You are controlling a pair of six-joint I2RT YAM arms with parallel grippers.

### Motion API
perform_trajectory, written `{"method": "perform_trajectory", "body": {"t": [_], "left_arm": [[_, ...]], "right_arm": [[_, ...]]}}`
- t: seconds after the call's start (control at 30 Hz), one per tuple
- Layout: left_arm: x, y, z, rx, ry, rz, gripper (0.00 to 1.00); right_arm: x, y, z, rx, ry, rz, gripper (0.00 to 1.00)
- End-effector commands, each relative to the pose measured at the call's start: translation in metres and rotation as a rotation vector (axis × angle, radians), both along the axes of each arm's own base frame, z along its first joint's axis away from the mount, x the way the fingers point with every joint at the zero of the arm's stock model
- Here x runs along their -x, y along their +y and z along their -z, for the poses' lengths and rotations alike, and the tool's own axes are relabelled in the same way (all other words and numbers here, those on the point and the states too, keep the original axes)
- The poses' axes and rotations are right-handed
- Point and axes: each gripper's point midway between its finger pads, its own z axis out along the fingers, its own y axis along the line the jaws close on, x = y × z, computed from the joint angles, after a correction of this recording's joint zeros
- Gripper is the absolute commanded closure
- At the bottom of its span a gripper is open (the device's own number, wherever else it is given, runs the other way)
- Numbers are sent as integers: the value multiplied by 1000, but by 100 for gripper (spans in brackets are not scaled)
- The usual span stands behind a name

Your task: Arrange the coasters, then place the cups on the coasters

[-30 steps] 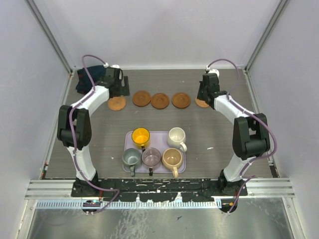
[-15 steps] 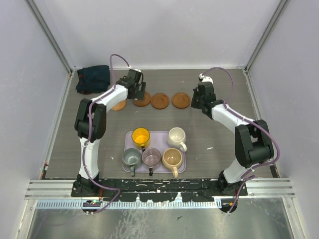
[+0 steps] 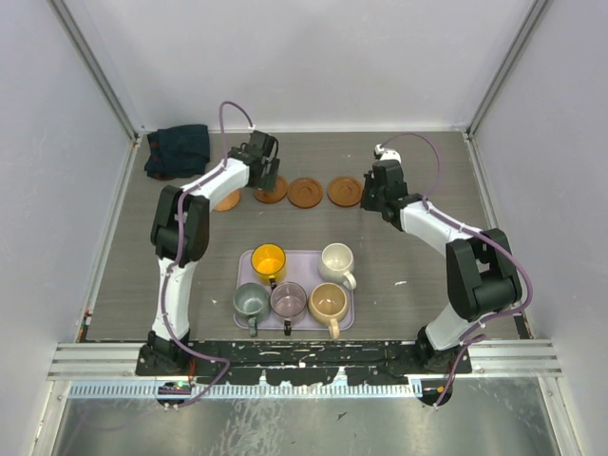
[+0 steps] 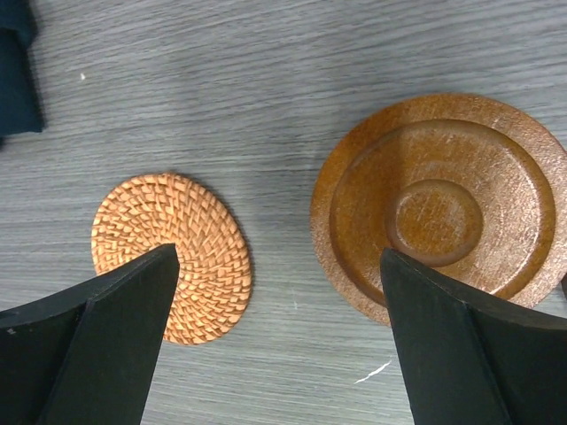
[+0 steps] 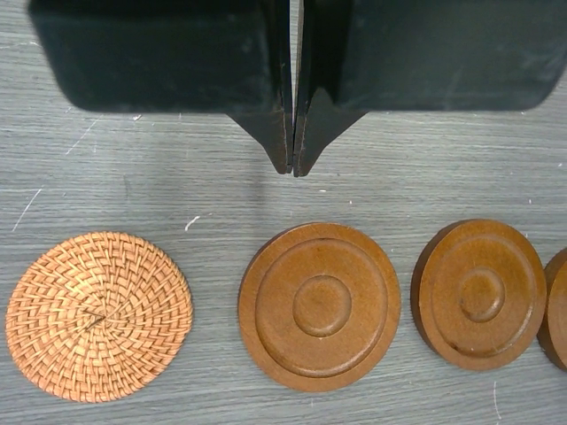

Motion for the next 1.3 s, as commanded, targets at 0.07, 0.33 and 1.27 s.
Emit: {"method": "perform_trajectory", "body": {"t": [0.07, 0.33, 1.27], "left_arm": [[-7, -12, -8, -24, -20, 41, 2], [-4, -6, -1, -69, 6, 24, 2], [26, 25, 23, -193, 113, -55, 2]], "right_arm": [[-8, 10, -23, -38, -78, -13, 99], [-7, 12, -20, -34, -72, -19, 99], [-2, 19, -13, -18, -43, -38, 99]]}}
